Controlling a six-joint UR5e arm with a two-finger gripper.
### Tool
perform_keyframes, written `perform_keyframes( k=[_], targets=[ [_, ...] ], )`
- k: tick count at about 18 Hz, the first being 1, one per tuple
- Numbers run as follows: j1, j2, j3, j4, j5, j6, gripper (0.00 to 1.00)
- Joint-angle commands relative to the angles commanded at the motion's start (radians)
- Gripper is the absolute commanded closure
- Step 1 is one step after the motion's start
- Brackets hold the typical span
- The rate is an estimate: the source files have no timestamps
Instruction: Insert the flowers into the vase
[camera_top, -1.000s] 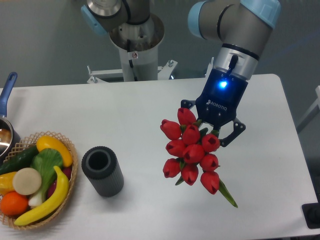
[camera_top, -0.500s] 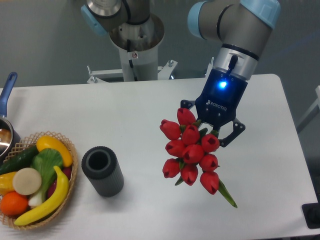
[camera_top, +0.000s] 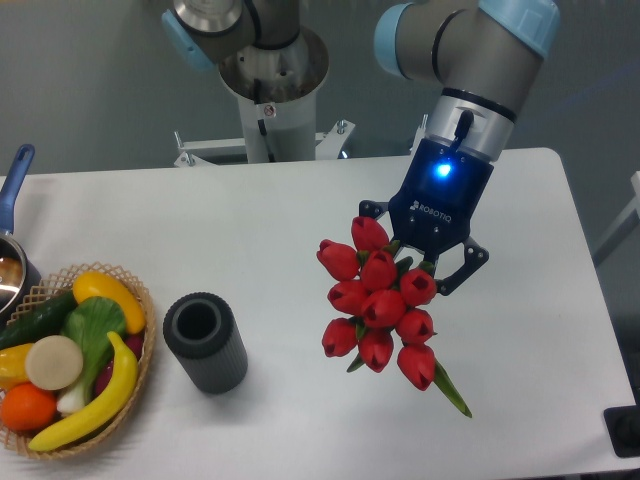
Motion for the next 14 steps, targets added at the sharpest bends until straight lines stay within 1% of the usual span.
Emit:
perform_keyframes(
  k=[14],
  targets=[
    [-0.002, 0.000, 0.002, 0.000, 0.000, 0.000, 0.57]
  ],
)
